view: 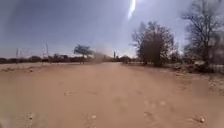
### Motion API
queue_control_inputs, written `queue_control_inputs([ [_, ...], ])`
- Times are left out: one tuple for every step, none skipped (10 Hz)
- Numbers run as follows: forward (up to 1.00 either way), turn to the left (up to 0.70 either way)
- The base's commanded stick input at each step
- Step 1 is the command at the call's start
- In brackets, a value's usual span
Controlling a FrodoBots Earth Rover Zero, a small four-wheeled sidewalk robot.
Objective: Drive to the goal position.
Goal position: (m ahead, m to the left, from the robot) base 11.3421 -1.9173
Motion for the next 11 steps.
queue_control_inputs([
  [1.0, -0.27],
  [1.0, 0.0],
  [1.0, 0.0],
  [1.0, 0.0],
  [1.0, 0.0],
  [1.0, 0.0],
  [1.0, 0.0],
  [1.0, 0.0],
  [1.0, 0.0],
  [1.0, 0.0],
  [1.0, 0.0],
])
